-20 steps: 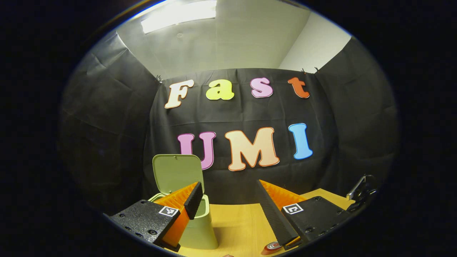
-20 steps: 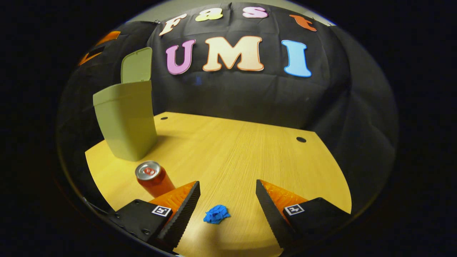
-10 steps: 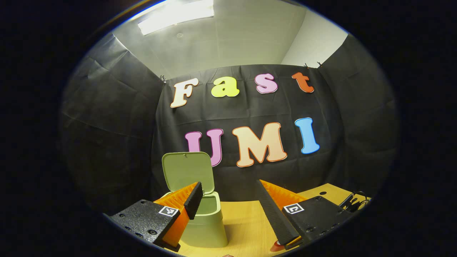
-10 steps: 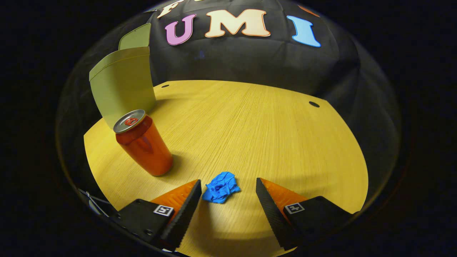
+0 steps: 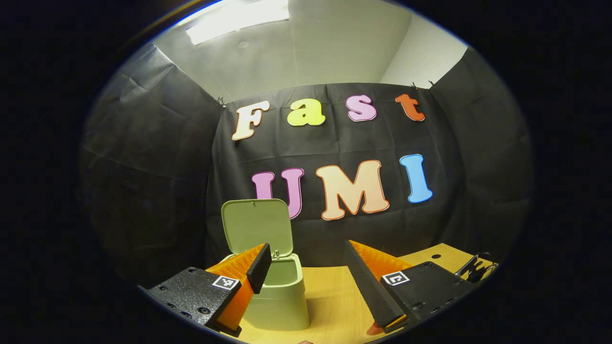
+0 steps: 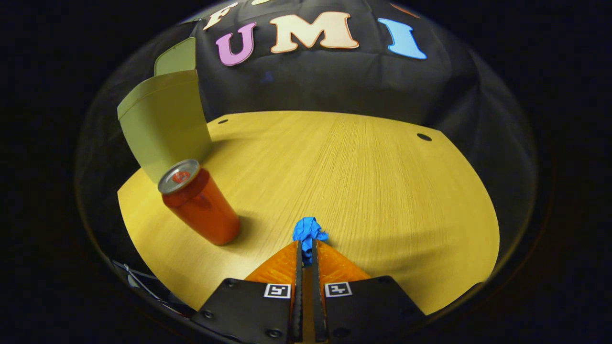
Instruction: Press the lid of the desktop garbage bin to open it, pick up the crumpled paper on the desktop and throw it into the bin, then pick up the pop can on the desktop and drop it into the bin, and finally close the garbage bin lid.
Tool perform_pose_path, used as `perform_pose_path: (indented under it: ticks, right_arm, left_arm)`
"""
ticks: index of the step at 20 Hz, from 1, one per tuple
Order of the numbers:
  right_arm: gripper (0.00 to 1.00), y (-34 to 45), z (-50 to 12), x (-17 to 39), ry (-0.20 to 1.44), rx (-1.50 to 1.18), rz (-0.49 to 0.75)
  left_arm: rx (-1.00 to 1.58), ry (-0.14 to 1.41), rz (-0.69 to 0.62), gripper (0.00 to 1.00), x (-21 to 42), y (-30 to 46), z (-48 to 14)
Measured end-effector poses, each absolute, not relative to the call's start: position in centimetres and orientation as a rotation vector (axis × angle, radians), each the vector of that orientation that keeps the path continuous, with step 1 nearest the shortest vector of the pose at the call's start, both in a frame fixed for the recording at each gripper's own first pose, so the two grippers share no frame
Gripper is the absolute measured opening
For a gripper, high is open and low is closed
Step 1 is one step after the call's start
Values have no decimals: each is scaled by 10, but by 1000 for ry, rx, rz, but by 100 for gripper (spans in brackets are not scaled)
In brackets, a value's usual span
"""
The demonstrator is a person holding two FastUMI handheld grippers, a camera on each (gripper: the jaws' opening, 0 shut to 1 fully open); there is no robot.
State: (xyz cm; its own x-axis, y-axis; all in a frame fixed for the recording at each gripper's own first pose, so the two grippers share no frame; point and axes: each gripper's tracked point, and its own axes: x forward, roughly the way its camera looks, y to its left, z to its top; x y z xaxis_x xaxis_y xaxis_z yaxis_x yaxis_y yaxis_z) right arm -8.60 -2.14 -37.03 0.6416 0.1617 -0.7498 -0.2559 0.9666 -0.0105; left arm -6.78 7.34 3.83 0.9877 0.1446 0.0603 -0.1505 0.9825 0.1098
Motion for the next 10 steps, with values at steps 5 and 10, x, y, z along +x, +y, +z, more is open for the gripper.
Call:
perform_pose_path:
  ticks: [5,10]
  right_arm:
    - [12,5,-305,-38,682,-116,263]
    - [11,37,-237,4,530,-104,289]
  left_arm:
    - [99,-56,154,99,-66,85,36]
    - [101,-58,167,99,-67,104,36]
